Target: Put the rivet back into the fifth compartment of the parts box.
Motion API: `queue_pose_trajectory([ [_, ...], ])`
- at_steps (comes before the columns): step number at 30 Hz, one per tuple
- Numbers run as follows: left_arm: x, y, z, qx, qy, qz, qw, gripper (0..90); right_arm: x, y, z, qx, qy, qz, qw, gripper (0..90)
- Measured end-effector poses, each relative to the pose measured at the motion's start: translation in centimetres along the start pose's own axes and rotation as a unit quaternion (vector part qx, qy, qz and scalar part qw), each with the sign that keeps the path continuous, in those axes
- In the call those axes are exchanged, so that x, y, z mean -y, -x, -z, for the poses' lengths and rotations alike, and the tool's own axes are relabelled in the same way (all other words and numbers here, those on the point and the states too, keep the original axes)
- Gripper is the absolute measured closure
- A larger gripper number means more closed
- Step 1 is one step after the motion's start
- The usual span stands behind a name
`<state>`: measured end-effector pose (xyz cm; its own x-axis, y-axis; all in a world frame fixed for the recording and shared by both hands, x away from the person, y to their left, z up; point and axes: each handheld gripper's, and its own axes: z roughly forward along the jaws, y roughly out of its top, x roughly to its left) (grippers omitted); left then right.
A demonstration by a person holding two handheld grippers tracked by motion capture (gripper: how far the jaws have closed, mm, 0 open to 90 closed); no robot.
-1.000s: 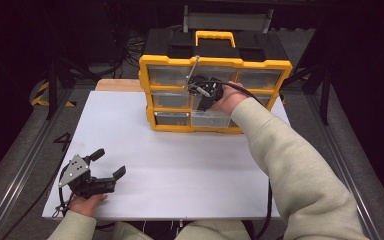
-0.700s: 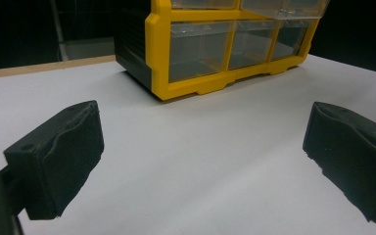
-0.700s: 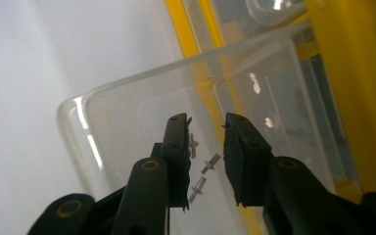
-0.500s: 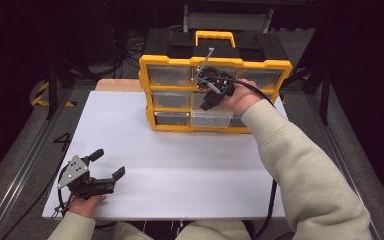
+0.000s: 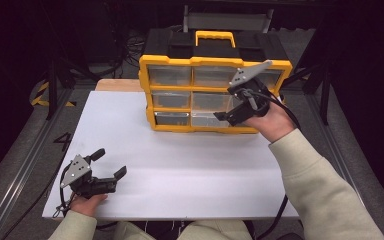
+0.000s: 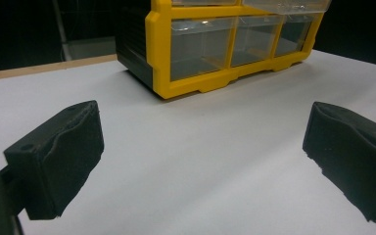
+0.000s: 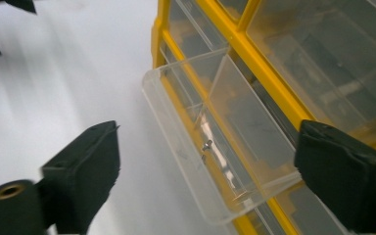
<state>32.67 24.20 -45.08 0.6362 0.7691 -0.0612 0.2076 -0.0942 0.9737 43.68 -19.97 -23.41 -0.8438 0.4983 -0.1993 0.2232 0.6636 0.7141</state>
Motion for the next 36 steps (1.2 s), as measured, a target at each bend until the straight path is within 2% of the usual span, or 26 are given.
queue_pose_trajectory([
  [6, -0.1, 0.0, 0.1, 0.002, 0.004, -0.002, 1.0, 2.6, 4.5, -0.9, 1.2, 0.01, 0.075, -0.016, 0.997, 0.5],
  [8, -0.2, 0.0, 0.3, 0.004, 0.003, -0.008, 1.0, 2.6, 6.1, -1.2, 1.3, 0.012, 0.095, -0.019, 0.9953, 0.4],
  [12, -0.7, 0.2, 1.0, 0.002, 0.015, -0.02, 0.9997, 2.6, 9.9, -1.9, 0.9, 0.013, 0.123, -0.044, 0.9913, 0.0],
  [13, -0.8, 0.3, 1.1, 0.001, 0.015, -0.021, 0.9997, 2.6, 11.2, -2.1, 0.7, 0.014, 0.135, -0.054, 0.9893, 0.0],
  [17, -0.9, 0.4, 1.1, 0.005, 0.013, -0.029, 0.9995, 2.6, 15.1, -2.6, 0.0, 0.021, 0.16, -0.085, 0.9832, 0.0],
  [19, -0.9, 0.5, 1.1, 0.008, 0.014, -0.029, 0.9994, 2.7, 16.7, -3.0, -0.3, 0.032, 0.159, -0.082, 0.9834, 0.0],
  [20, -0.9, 0.5, 1.1, 0.008, 0.014, -0.029, 0.9994, 2.7, 17.4, -3.1, -0.3, 0.034, 0.164, -0.085, 0.9823, 0.0],
  [21, -0.9, 0.6, 1.1, 0.01, 0.013, -0.03, 0.9994, 2.7, 17.4, -3.1, -0.3, 0.034, 0.164, -0.085, 0.9823, 0.0],
  [24, -1.0, 0.6, 1.0, 0.014, 0.014, -0.03, 0.9994, 2.8, 20.1, -3.8, -0.7, 0.04, 0.197, -0.102, 0.9744, 0.0],
  [26, -1.1, 0.6, 1.1, 0.016, 0.019, -0.03, 0.9992, 3.0, 20.7, -3.9, -0.8, 0.044, 0.199, -0.104, 0.9735, 0.0],
  [27, -1.3, 0.8, 1.2, 0.018, 0.022, -0.029, 0.9992, 3.0, 21.9, -4.2, -1.0, 0.045, 0.203, -0.114, 0.9714, 0.0],
  [29, -1.4, 1.1, 1.2, 0.022, 0.022, -0.037, 0.9988, 3.2, 23.1, -4.3, -1.0, 0.051, 0.225, -0.139, 0.9631, 0.0],
  [30, -1.4, 1.2, 1.2, 0.024, 0.02, -0.039, 0.9987, 3.2, 23.3, -4.3, -1.0, 0.052, 0.228, -0.144, 0.9615, 0.0],
  [32, -1.4, 1.3, 1.1, 0.026, 0.02, -0.038, 0.9987, 3.2, 23.6, -4.3, -1.1, 0.05, 0.232, -0.145, 0.9606, 0.0],
  [36, -1.3, 1.2, 1.1, 0.026, 0.02, -0.036, 0.9988, 3.2, 23.6, -4.5, -1.5, 0.048, 0.222, -0.137, 0.9643, 0.0],
])
